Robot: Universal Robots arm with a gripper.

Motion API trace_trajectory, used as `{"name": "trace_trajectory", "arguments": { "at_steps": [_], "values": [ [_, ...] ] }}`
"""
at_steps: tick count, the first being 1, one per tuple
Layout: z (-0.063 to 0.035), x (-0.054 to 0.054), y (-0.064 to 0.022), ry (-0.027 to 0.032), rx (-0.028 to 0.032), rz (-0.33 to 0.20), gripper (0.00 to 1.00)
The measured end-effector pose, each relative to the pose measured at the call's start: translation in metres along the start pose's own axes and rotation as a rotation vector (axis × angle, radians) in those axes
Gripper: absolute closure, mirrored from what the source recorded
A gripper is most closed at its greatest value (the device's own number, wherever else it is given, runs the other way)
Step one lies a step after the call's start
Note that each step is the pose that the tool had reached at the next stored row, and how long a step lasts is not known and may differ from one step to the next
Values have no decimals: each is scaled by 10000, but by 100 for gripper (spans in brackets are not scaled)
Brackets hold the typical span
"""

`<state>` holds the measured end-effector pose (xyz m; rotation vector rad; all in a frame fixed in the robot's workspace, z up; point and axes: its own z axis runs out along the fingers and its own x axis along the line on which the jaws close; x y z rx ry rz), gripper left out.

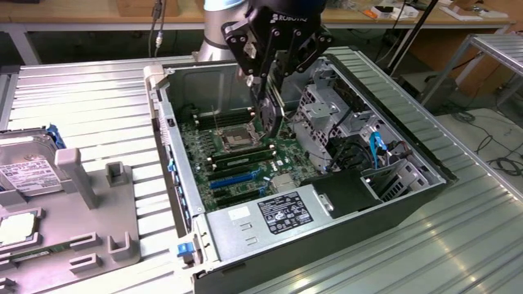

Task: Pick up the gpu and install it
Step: 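Pick up the gpu and move the gpu toward the slot, then insert the gpu into the slot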

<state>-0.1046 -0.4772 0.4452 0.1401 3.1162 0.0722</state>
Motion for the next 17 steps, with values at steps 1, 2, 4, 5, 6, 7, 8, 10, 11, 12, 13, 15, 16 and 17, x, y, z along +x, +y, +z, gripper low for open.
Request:
{"name": "trace_trajectory", "arguments": {
  "at_steps": [1, 2, 4, 5, 6, 7, 8, 10, 11, 12, 13, 15, 16, 17],
  "values": [
    [0, -30, 3, 0, 0, -1, 73],
    [0, -54, 5, 0, 0, -1, 73],
    [0, -82, 7, -1, -1, -1, 73],
    [0, -82, 7, -1, -1, -1, 73],
    [0, -82, 7, -1, -1, -1, 73],
    [-1, -82, 7, -1, -1, 0, 73],
    [-5, -83, 8, 0, 0, -1, 73],
    [-11, -83, 8, -1, -1, -1, 73],
    [-12, -83, 8, -1, 0, -1, 73],
    [-12, -83, 8, 0, 0, -1, 73],
    [-13, -83, 8, 0, 0, 0, 73],
    [-14, -83, 8, -1, 0, -1, 73],
    [-15, -83, 8, 0, 0, -1, 73],
    [-16, -83, 8, 0, 0, -1, 73]
  ]
}}
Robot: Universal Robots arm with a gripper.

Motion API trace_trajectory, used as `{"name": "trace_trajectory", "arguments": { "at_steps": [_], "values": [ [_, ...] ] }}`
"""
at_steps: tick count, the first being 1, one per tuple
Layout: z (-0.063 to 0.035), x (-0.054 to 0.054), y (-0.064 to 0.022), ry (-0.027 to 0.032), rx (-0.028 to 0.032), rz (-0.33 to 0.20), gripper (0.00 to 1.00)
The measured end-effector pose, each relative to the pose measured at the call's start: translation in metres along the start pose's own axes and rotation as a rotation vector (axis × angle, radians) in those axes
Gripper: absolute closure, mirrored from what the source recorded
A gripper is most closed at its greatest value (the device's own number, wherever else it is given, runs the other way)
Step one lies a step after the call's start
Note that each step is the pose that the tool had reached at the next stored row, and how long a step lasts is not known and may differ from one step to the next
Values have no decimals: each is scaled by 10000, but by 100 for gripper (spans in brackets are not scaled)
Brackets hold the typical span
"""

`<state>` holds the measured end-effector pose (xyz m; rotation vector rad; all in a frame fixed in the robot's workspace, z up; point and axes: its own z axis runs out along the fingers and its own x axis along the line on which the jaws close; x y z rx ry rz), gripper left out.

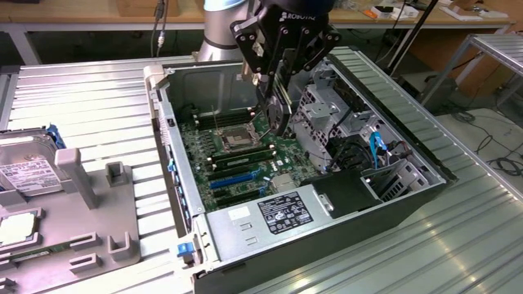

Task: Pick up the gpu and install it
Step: 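Insert the gpu into the slot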

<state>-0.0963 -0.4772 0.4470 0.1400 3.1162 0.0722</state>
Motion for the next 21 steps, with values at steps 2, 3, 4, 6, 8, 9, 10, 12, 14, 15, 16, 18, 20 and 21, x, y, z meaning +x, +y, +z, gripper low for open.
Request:
{"name": "trace_trajectory", "arguments": {
  "at_steps": [2, 3, 4, 6, 8, 9, 10, 12, 14, 15, 16, 18, 20, 21],
  "values": [
    [-1, 0, 0, 0, -1, -5, 73],
    [-1, 0, 0, 0, 0, -16, 73],
    [-1, 0, 0, 2, -1, -42, 73],
    [-1, 0, 0, 8, -4, -188, 73],
    [-1, 0, 0, 17, -7, -363, 73],
    [-1, 0, 0, 21, -9, -447, 73],
    [-1, 0, 0, 26, -11, -555, 73],
    [-1, 0, 0, 31, -13, -658, 73],
    [-1, 0, 0, 35, -15, -753, 73],
    [-1, 0, 0, 39, -16, -822, 73],
    [-1, 0, 0, 42, -17, -889, 73],
    [-1, 0, 0, 47, -20, -1004, 73],
    [-1, 0, 0, 52, -22, -1104, 73],
    [-1, 0, 0, 54, -23, -1148, 73]
  ]
}}
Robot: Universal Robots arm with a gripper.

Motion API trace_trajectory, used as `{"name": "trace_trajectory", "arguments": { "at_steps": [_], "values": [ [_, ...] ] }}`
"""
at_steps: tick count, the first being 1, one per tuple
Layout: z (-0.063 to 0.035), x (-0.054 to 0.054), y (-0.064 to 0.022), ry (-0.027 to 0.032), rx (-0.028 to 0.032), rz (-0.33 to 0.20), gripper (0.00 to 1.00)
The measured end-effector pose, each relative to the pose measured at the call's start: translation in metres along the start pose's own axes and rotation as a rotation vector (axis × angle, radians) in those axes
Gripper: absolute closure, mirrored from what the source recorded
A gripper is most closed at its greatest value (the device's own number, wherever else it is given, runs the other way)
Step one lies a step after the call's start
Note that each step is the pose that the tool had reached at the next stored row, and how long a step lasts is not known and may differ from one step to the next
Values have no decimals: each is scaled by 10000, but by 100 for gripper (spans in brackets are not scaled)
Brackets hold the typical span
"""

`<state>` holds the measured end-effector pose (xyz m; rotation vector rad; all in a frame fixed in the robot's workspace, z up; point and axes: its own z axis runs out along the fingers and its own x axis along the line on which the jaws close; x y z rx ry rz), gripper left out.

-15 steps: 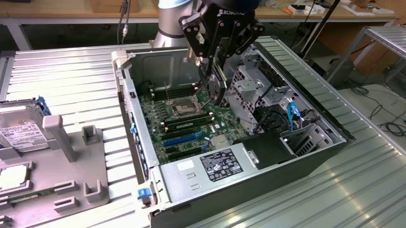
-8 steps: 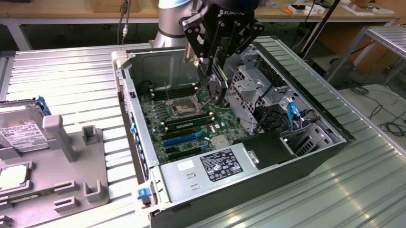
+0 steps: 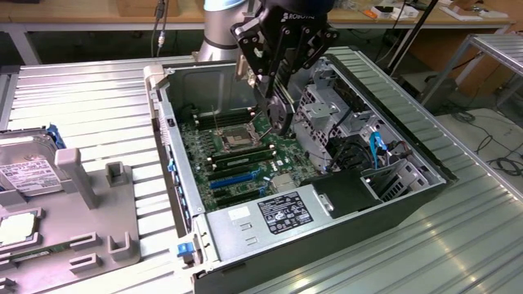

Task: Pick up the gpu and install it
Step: 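Insert the gpu into the slot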

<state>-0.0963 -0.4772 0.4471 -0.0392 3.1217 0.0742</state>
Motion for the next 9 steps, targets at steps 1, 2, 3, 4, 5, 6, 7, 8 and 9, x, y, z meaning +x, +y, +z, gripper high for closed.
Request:
{"name": "trace_trajectory", "arguments": {
  "at_steps": [1, 2, 3, 4, 5, 6, 7, 8, 9],
  "values": [
    [0, 0, 0, 5, -2, -92, 73],
    [0, 0, 0, 10, -4, -223, 73],
    [0, 0, 0, 16, -6, -339, 73],
    [0, 0, 0, 22, -8, -462, 73],
    [0, 0, 0, 27, -11, -569, 73],
    [0, 0, 0, 32, -12, -666, 73],
    [0, 0, 0, 36, -14, -747, 73],
    [0, 0, 0, 39, -16, -828, 73],
    [0, 0, 0, 43, -17, -904, 73]
  ]
}}
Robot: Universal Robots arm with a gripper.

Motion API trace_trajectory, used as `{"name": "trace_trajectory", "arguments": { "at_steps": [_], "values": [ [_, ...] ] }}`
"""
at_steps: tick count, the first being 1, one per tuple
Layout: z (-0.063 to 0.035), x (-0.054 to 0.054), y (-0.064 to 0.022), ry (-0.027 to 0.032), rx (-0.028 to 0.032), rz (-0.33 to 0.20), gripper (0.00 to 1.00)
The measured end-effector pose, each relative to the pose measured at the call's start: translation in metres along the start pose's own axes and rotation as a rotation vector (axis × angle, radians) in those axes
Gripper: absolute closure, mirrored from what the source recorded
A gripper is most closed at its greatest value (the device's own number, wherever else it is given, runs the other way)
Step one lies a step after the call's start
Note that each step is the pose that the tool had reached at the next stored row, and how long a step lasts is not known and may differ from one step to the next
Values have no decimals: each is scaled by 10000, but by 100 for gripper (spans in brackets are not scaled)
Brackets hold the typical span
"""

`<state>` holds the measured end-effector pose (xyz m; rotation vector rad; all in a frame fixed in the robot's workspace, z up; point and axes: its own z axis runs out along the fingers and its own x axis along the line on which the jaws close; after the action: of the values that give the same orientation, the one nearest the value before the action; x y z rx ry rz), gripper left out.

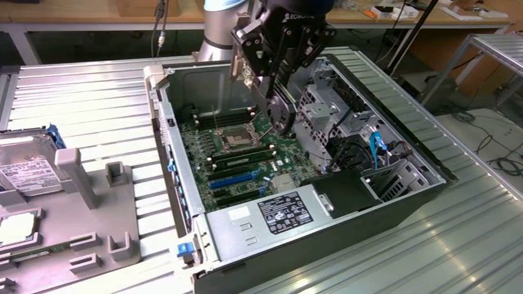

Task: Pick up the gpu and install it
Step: 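Insert the gpu into the slot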

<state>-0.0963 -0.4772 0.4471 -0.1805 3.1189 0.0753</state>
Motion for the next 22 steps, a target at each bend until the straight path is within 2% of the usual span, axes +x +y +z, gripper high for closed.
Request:
{"name": "trace_trajectory", "arguments": {
  "at_steps": [6, 17, 22],
  "values": [
    [0, 0, 0, 22, -9, -471, 73],
    [0, 0, 0, 24, -10, -512, 73],
    [0, 0, 0, 42, -18, -905, 73]
  ]
}}
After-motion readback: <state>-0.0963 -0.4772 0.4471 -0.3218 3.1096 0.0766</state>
